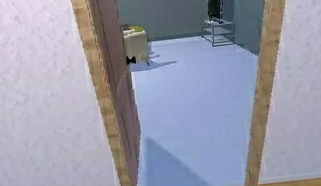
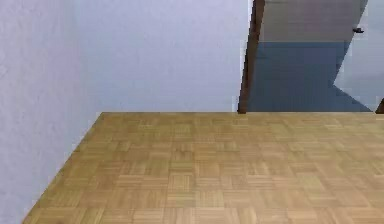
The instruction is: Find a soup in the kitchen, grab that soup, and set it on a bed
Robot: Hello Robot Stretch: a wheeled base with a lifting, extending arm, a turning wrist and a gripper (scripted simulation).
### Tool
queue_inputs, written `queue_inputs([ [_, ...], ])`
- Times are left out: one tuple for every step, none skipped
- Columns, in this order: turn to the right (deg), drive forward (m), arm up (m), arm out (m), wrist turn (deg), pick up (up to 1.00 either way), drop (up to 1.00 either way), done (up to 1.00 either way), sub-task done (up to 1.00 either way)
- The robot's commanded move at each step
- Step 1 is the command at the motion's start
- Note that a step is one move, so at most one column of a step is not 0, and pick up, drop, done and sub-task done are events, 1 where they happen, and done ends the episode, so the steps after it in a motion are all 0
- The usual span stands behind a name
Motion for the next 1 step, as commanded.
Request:
queue_inputs([
  [45.0, 0.0, 0.0, 0.0, 0.0, 0.0, 0.0, 0.0, 0.0],
])
